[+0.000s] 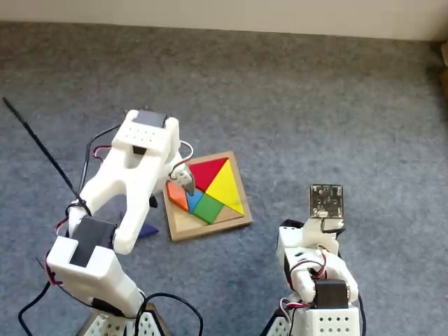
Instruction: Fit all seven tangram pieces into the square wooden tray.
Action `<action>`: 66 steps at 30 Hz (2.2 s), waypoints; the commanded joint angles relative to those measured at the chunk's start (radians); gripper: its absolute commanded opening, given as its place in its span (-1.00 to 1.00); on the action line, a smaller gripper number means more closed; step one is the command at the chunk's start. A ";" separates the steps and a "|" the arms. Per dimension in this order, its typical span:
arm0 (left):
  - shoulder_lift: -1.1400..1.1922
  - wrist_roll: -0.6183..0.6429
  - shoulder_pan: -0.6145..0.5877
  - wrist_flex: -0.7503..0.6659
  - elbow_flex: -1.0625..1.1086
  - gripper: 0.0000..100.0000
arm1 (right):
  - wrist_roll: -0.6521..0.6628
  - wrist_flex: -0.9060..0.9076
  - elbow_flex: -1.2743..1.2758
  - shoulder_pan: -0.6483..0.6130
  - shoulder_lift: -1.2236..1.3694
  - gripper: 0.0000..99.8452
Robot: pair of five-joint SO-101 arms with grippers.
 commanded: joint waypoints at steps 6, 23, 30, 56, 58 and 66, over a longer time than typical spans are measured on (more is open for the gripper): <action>-0.035 0.000 -0.088 0.080 -0.085 -0.42 | 0.006 0.002 0.133 0.010 -0.015 -0.95; -0.042 -0.063 -0.127 -0.218 0.159 -0.42 | 0.006 0.002 0.133 0.010 -0.015 -0.95; -0.045 -0.063 -0.137 -0.137 0.101 -0.42 | 0.006 0.002 0.133 0.010 -0.015 -0.95; -0.033 -0.071 -0.283 0.130 0.087 -0.75 | 0.006 0.002 0.133 0.010 -0.015 -0.95; -0.033 -0.071 -0.278 0.057 0.142 -0.75 | 0.006 0.002 0.133 0.010 -0.015 -0.95; -0.035 -0.064 -0.252 -0.226 0.358 -0.75 | 0.006 0.004 0.133 0.010 -0.015 -0.95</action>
